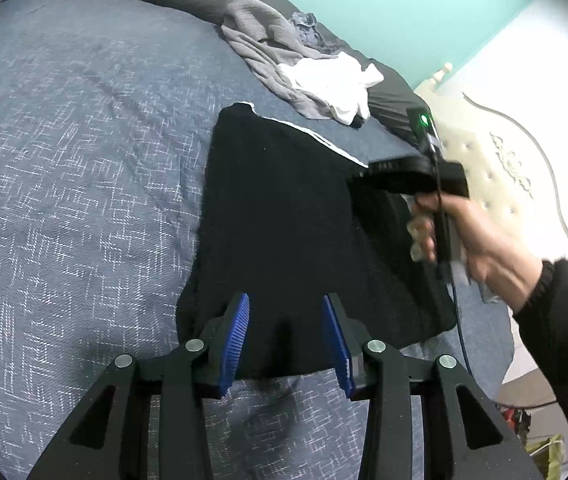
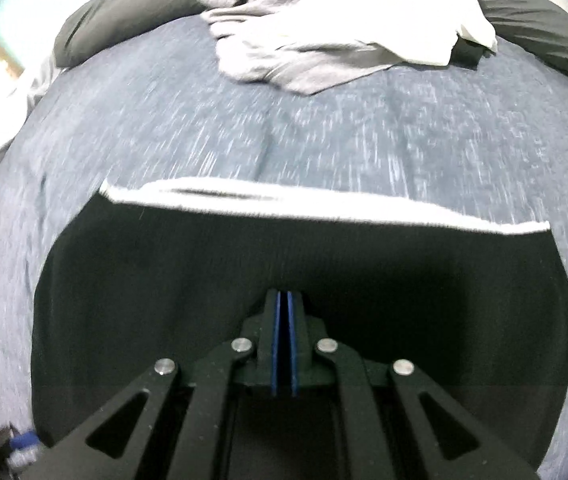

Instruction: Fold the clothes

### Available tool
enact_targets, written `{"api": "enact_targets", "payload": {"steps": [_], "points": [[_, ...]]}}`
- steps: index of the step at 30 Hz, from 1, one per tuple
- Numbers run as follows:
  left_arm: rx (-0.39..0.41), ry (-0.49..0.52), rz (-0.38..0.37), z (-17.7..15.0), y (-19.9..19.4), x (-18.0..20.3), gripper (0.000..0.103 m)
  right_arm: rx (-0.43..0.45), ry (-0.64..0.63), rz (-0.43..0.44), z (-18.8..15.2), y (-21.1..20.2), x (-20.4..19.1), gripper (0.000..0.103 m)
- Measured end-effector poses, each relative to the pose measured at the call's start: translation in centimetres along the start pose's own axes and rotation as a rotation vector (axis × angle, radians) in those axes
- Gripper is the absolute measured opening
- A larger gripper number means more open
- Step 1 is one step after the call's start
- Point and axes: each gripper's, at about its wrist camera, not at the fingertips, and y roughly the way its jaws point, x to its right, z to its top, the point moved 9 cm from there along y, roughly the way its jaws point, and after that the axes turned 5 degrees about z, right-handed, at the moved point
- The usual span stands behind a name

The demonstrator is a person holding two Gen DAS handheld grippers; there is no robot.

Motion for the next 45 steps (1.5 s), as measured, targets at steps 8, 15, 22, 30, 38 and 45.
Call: {"api": "enact_targets", "payload": {"steps": [8, 15, 22, 30, 38, 45], "points": [[-0.006, -0.003, 0.005, -0.1, 0.3, -0.2, 0.042, 0.007, 0.039, -0.002, 2.1, 1.5, 0.1, 0.003], [-0.002, 0.004, 0.004, -0.3, 0.0, 0.1, 0.042, -0.061, -0.035, 0.011, -3.4, -0.6, -2.1, 0.003], [0.021, 0.0, 0.005, -0.2, -0.9, 0.4, 0.042, -0.155, -0.03, 0.055, -11.7, -3.5, -3.4, 0.003], [0.037, -0.006, 0.011, 0.1, -1.5, 0.3, 0.042, -0.159, -0.046, 0.077, -17.5, -6.5, -5.2, 0.003], [0.048, -0.024, 0.015, 0.3, -1.9, 0.1, 0.042, -0.193, -0.038, 0.106, -21.2, -6.7, -5.5, 0.003], [0.054, -0.046, 0.024, 0.3, -2.3, 0.1, 0.049, -0.148, -0.004, 0.143, -21.6, -8.4, -4.6, 0.003]]}}
